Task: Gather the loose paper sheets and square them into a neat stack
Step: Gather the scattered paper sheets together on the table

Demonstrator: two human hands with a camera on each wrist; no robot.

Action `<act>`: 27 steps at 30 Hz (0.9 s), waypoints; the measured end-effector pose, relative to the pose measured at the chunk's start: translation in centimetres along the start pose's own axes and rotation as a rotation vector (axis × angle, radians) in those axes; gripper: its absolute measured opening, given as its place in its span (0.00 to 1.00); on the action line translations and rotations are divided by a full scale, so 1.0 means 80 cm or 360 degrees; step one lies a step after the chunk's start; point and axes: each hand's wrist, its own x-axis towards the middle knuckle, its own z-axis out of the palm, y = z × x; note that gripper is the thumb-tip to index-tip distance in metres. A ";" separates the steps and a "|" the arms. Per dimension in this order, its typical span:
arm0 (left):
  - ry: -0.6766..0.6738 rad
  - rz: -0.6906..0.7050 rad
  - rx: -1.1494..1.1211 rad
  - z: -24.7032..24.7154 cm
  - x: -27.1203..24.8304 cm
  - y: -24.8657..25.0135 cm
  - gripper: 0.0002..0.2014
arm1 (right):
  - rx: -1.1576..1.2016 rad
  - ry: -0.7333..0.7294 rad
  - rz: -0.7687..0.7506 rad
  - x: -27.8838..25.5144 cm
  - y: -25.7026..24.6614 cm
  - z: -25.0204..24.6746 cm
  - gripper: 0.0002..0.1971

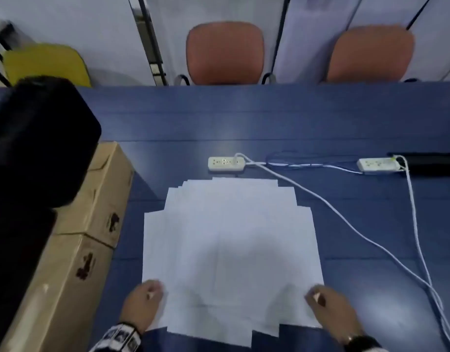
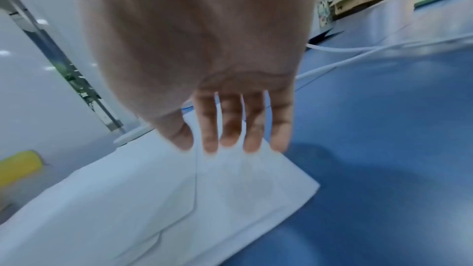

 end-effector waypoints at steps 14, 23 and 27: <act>0.0597 -0.0256 -0.0016 0.014 0.128 0.073 0.17 | 0.0328 0.0450 0.0532 0.156 -0.070 -0.010 0.07; 0.0490 -0.0108 -0.0182 0.023 0.141 0.105 0.20 | 0.0414 0.0274 0.0465 0.166 -0.106 0.000 0.09; 0.0466 -0.0286 0.0030 0.005 0.139 0.095 0.23 | 0.0284 0.0505 0.0502 0.165 -0.094 0.000 0.21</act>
